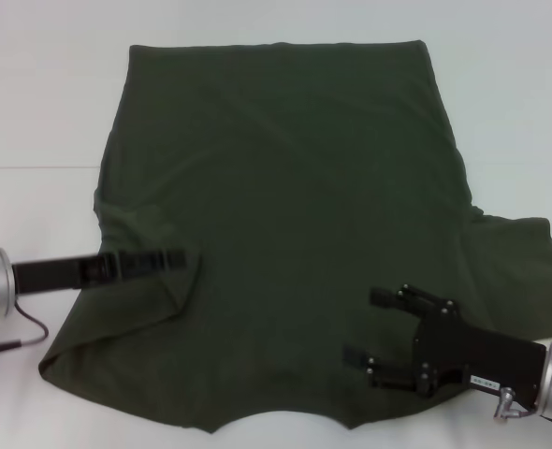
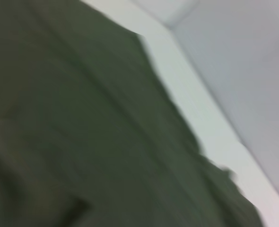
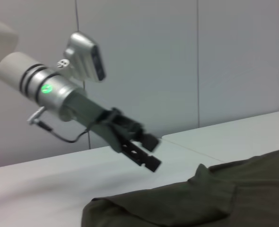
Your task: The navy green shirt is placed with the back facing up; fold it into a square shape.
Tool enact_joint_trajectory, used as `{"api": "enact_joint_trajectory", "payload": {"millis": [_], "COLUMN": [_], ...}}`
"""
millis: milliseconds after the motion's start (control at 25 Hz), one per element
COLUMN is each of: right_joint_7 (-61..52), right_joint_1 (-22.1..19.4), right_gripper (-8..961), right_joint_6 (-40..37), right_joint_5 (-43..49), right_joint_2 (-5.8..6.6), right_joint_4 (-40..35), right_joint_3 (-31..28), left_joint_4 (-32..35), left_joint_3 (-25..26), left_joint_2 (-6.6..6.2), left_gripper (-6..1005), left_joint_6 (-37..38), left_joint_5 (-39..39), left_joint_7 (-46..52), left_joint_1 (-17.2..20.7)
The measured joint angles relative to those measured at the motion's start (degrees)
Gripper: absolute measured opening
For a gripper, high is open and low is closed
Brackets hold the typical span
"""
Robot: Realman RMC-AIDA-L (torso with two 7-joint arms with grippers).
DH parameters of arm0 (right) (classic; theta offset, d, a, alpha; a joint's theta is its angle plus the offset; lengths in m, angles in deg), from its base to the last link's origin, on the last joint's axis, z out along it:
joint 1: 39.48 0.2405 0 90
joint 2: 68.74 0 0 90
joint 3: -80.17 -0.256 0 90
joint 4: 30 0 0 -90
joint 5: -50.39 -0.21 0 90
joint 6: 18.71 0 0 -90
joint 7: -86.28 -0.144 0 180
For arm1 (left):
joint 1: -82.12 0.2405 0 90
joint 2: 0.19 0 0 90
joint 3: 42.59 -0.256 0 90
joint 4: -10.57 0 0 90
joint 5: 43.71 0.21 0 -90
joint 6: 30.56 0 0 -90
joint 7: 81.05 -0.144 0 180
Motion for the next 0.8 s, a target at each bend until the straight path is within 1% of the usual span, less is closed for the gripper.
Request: {"api": "enact_joint_trajectory", "payload": {"millis": [40, 80, 120, 240, 400, 440, 520, 680, 800], "right_joint_7": [-0.16, -0.4, -0.65, -1.2, -1.74, -1.85, -1.86, -1.88, -1.9], "right_joint_1": [-0.18, -0.48, -0.91, -2.55, -3.88, -4.76, -5.14, -5.78, -6.1], "right_gripper": [928, 928, 928, 928, 927, 927, 927, 927, 928], "right_joint_6": [-0.09, -0.15, -0.33, -0.64, -0.68, -0.56, -0.42, 0.14, 0.23], "right_joint_5": [0.0, 0.0, 0.0, 0.0, 0.05, 0.11, 0.09, 0.21, 0.3], "right_joint_2": [0.05, 0.12, 0.17, 0.22, 0.22, 0.22, 0.22, 0.25, 0.29], "right_joint_4": [0.0, -0.07, -0.46, -2.22, -3.44, -3.72, -3.75, -3.9, -3.91], "right_joint_3": [-0.3, -0.75, -1.15, -1.76, -2.45, -2.84, -2.86, -2.89, -2.91], "left_joint_4": [-0.59, -1.43, -2.05, -1.79, -1.01, -0.9, -0.64, -0.58, -0.58], "left_joint_3": [-0.01, 0.0, 0.02, 0.06, 0.06, 0.26, 0.97, 1.53, 1.44], "left_joint_2": [-0.27, -0.67, -0.88, -0.4, 0.81, 1.14, 1.69, 1.88, 1.68], "left_gripper": [841, 870, 870, 869, 867, 867, 867, 865, 865], "left_joint_6": [2.24, 5.99, 9.88, 12.74, 11.74, 11.42, 10.91, 10.5, 10.81], "left_joint_5": [-0.48, -1.0, -1.42, -1.71, -1.71, -1.8, -1.94, -1.88, -1.51], "left_joint_7": [-2.59, -7.87, -14.16, -21.64, -32.11, -34.92, -39.41, -42.01, -42.73], "left_joint_1": [0.12, 0.44, 1.21, 3.04, 5.64, 6.34, 7.34, 7.87, 7.94]}}
